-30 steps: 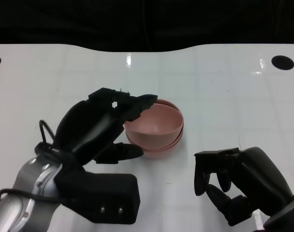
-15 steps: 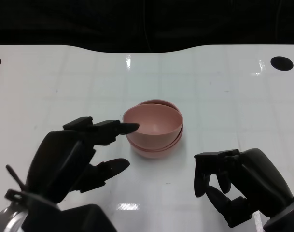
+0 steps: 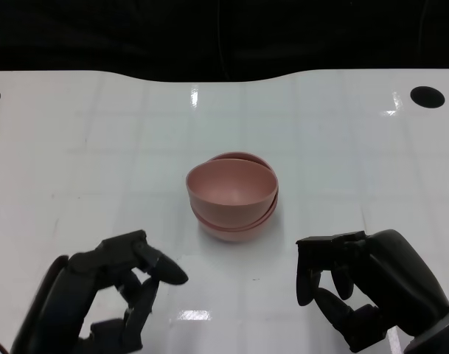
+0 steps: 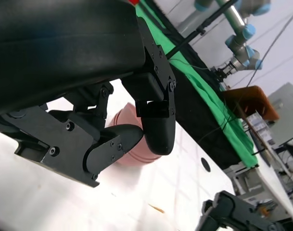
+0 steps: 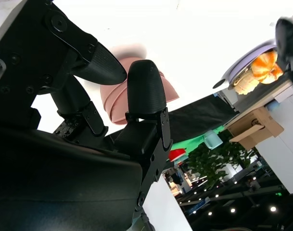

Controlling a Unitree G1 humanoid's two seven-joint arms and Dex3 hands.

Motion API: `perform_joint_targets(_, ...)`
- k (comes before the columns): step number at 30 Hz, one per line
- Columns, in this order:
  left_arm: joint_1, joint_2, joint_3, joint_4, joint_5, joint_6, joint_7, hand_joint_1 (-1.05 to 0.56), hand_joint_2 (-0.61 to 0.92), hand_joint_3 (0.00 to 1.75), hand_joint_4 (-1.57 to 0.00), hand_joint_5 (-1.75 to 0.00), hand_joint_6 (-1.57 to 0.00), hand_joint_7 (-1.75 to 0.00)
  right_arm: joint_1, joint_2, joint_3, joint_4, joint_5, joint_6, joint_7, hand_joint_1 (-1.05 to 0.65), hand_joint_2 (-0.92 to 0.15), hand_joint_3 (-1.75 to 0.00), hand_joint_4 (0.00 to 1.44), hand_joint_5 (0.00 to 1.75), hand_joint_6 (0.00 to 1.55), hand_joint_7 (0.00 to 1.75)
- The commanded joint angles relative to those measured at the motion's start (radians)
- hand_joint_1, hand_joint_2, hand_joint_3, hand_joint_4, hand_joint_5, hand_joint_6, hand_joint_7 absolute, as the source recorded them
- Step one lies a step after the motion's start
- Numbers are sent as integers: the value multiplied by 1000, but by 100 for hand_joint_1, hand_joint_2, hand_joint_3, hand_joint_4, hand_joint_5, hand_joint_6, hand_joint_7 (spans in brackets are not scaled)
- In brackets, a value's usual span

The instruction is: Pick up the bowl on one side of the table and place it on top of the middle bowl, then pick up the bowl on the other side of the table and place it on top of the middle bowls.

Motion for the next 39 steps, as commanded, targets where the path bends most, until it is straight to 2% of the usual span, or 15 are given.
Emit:
perform_joint_targets(1, 26, -6, 17, -18, -33, 19, -9, -11, 39, 133, -82, -159, -83, -125, -3, -12, -16, 4, 23, -13, 2, -10, -7, -167, 96, 175, 88, 143)
perform_joint_targets(11, 2, -2, 31, 36, -121, 40, -50, -12, 36, 145, -90, -174, -88, -149, -7, -24, -25, 17, 37, -11, 18, -11, -8, -168, 95, 175, 89, 142)
perform_joint_targets(23, -75, -46, 21, 193, -115, -69, -27, -13, 35, 146, -90, -175, -84, -153, -30, -38, -45, 81, 67, -52, 24, -11, -8, -166, 94, 175, 89, 140)
perform_joint_targets(39, -91, -58, 32, 219, -97, -109, -37, -13, 30, 150, -90, -166, -87, -147, -50, -39, -47, 97, 78, -62, 39, -10, -9, -168, 94, 175, 89, 143)
